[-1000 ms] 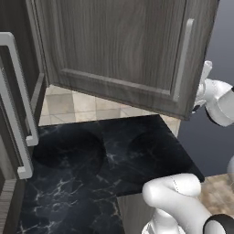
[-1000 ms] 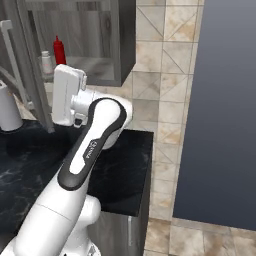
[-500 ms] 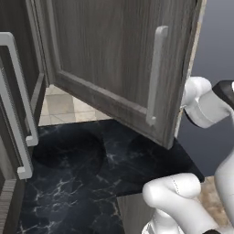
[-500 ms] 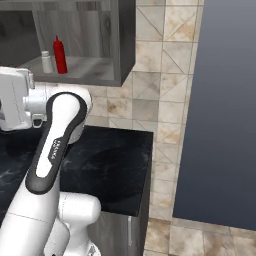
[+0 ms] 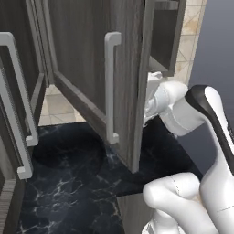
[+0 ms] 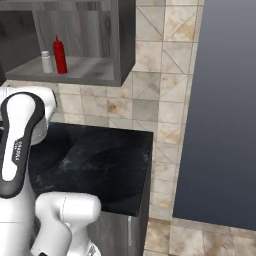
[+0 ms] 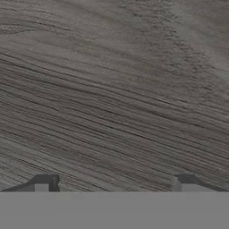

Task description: Move the ketchup and shaker from the cabinet to the dining counter.

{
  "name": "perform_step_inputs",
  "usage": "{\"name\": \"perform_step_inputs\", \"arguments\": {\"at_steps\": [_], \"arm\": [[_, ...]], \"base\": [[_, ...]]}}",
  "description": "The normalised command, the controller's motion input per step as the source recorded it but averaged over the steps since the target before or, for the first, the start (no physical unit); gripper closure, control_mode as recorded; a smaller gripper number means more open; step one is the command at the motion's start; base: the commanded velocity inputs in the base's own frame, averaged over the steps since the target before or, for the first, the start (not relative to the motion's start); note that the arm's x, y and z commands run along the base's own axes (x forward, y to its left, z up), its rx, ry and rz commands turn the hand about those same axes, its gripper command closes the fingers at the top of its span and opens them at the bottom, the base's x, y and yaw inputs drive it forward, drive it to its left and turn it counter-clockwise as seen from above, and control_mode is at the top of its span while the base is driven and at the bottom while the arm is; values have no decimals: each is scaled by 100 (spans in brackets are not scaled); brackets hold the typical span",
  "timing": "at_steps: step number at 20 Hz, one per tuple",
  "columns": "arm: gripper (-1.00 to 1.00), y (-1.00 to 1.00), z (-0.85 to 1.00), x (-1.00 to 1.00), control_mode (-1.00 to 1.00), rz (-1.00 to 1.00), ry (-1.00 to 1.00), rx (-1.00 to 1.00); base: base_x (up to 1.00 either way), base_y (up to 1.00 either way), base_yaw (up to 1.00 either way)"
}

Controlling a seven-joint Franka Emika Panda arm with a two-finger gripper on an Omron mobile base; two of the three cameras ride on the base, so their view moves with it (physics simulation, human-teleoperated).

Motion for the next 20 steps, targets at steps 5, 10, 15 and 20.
{"name": "perform_step_inputs", "arguments": {"at_steps": [5,10,15,20], "arm": [[-100,47,0,0,-100,0,-6,0],[-100,16,0,3,-100,0,0,0],[-100,0,0,0,-100,0,0,0],[-100,18,0,0,-100,-1,-1,0]], "base": [[0,0,0],[0,0,0],[0,0,0],[0,0,0]]}}
